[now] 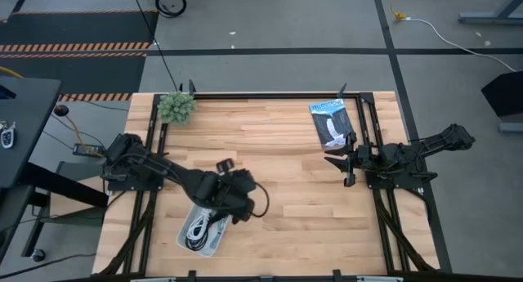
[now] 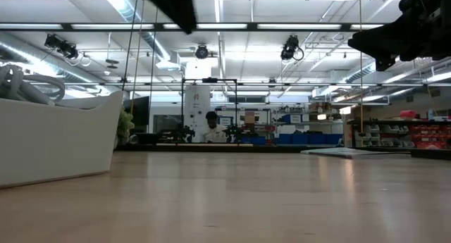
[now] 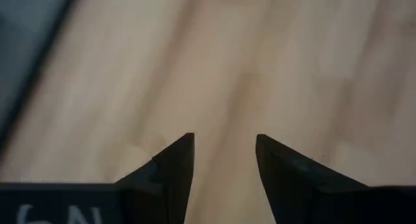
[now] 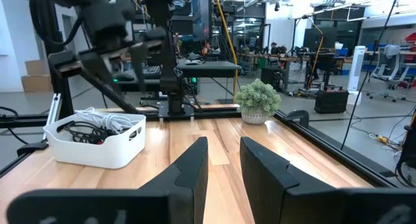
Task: Pick and place USB-C Cables
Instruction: Return to Home Position
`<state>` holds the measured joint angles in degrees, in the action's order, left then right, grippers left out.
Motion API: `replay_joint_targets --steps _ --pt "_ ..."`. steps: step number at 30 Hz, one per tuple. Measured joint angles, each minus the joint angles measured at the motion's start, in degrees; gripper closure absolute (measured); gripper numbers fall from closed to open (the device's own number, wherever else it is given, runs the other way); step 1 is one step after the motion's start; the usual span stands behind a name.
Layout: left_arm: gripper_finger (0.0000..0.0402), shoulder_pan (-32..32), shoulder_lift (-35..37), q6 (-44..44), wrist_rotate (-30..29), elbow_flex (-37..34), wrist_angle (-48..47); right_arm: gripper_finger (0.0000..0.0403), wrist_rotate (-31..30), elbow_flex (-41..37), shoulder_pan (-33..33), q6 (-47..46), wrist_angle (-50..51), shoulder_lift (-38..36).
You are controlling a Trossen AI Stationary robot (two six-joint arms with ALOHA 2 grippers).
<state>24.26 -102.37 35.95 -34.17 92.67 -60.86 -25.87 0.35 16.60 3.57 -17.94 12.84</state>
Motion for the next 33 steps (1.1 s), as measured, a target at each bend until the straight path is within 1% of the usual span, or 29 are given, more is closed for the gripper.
replay_joint_targets --steps 3,4,6,8,9,11,13,14,16,20,25,28,30,33 --pt "0.023 -1.8 0.0 -10.0 -5.3 -0.9 8.3 0.0306 0.0 0.0 0.0 0.0 0.0 0.0" --pt "0.023 -2.4 0.0 -14.6 -5.9 -1.2 11.8 0.0306 0.0 0.0 0.0 0.0 0.0 0.0" --pt "0.023 -3.8 0.0 -24.7 -5.3 -1.6 19.6 0.0306 0.0 0.0 0.0 0.0 0.0 0.0" --pt "0.023 -5.2 0.0 -33.5 -1.8 -2.1 28.0 0.0306 0.0 0.0 0.0 0.0 0.0 0.0" --pt "0.023 -5.8 0.0 -37.4 1.1 -2.2 31.3 0.0306 0.0 0.0 0.0 0.0 0.0 0.0" --pt "0.023 -6.6 0.0 -43.0 7.7 -2.2 37.0 0.0306 0.0 0.0 0.0 0.0 0.0 0.0" --pt "0.023 -7.0 0.0 -46.7 14.4 -2.2 40.9 0.0306 0.0 0.0 0.0 0.0 0.0 0.0" --pt "0.023 -7.0 0.0 -48.3 17.0 -2.2 41.7 0.0306 0.0 0.0 0.0 0.0 0.0 0.0" --pt "0.023 -6.7 0.0 -50.7 19.2 -2.2 41.4 0.0306 0.0 0.0 0.0 0.0 0.0 0.0" --pt "0.023 -6.0 0.0 -54.5 19.3 -2.2 36.4 0.0306 0.0 0.0 0.0 0.0 0.0 0.0" --pt "0.023 -5.8 0.0 -54.4 19.3 -2.7 32.1 0.0306 0.0 0.0 0.0 0.0 0.0 0.0" --pt "0.023 -5.2 0.0 -54.2 19.2 -6.2 36.2 0.0306 0.0 0.0 0.0 0.0 0.0 0.0" --pt "0.023 -5.0 -0.1 -57.1 18.7 -8.1 39.6 0.0306 0.0 0.0 0.0 0.0 0.0 0.0" --pt "0.023 -5.1 0.1 -59.1 14.8 -8.7 39.6 0.0306 0.0 0.0 0.0 0.0 1.1 0.0"
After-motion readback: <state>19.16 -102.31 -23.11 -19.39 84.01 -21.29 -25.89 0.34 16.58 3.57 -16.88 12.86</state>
